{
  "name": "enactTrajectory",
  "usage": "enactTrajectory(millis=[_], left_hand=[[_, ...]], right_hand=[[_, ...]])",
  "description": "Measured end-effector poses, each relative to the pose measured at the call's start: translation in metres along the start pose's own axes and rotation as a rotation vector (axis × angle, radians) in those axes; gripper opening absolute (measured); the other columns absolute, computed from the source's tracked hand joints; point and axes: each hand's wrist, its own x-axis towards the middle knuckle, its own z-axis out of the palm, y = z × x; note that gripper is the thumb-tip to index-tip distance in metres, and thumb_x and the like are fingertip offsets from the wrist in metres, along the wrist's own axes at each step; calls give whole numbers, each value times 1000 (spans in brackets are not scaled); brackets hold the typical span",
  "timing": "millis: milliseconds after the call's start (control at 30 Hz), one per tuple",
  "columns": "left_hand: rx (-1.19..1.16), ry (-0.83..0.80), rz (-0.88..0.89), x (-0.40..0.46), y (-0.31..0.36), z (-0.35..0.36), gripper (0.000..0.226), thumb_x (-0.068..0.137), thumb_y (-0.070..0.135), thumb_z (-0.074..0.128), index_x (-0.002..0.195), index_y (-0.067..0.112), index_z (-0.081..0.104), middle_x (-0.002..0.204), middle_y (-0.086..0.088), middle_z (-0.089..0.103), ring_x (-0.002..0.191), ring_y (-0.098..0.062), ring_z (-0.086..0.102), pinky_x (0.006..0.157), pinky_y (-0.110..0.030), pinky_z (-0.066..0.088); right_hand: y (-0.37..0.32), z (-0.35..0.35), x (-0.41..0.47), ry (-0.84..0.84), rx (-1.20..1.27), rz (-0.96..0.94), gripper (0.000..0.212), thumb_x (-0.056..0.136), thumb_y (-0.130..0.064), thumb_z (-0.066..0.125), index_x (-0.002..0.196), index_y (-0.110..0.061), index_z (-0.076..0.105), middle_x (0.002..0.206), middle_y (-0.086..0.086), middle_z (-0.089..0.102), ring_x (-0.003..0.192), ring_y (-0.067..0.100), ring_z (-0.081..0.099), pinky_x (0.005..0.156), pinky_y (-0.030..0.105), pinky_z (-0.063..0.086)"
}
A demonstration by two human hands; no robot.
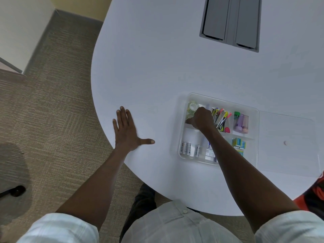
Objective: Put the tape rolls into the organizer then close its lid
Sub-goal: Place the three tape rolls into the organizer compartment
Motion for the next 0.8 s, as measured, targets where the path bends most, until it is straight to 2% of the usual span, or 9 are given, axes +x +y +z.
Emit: enactTrajectory(millis=[67, 233, 367, 500, 600, 733, 800], left_hand=[[-1, 0, 4, 0, -1, 1, 168, 33, 103, 48, 150, 7, -26, 157, -12, -36, 145, -26, -35, 120, -53, -13], [-1, 9, 6, 1, -2, 2, 168, 33, 103, 48, 149, 7, -27, 157, -12, -36, 145, -27, -35, 120, -53, -13], [3, 13, 8, 2, -2, 3, 168, 33, 102, 50, 149, 7, -28, 157, -13, -36, 144, -26, -36, 120, -53, -13], [4, -3, 14, 3, -3, 3, 169, 33, 102, 49, 148, 7, -29, 156, -13, -38, 143, -27, -38, 119, -53, -15], [13, -44, 18, 3, -2, -1, 168, 35, 101, 51, 146, 5, -31, 154, -14, -40, 142, -29, -39, 118, -54, -16], [-20, -100, -18, 3, 5, -15, 153, 54, 93, 53, 148, 1, -25, 156, -16, -36, 145, -32, -33, 119, -56, -10], [-78, -75, -45, 1, 15, -22, 136, 69, 84, 52, 151, 0, -17, 159, -19, -27, 149, -33, -24, 120, -56, -6]], right_hand=[[-1, -1, 1, -25, -2, 8, 42, 75, -16, 78, 106, 6, 59, 111, 23, 67, 106, 36, 63, 72, 26, 41], [1, -1, 5, -49, 4, 26, 40, 75, -16, 75, 104, 6, 61, 110, 23, 68, 104, 36, 64, 71, 26, 42], [3, -3, 4, -56, 34, 18, 42, 77, -17, 73, 109, 7, 60, 114, 24, 66, 107, 36, 62, 76, 28, 45], [6, -9, 1, -27, 36, 1, 41, 79, -21, 70, 106, 8, 61, 111, 26, 67, 106, 36, 63, 77, 30, 47], [8, -17, -5, 10, 55, -34, 40, 79, -24, 71, 99, 10, 62, 105, 27, 68, 101, 38, 64, 72, 30, 42], [17, -29, -9, 8, 15, -95, 37, 82, -30, 66, 81, 7, 61, 91, 25, 66, 97, 39, 63, 69, 28, 35], [23, -36, -13, 47, 36, -131, 38, 81, -29, 65, 78, 8, 55, 91, 23, 66, 98, 39, 62, 72, 31, 42]])
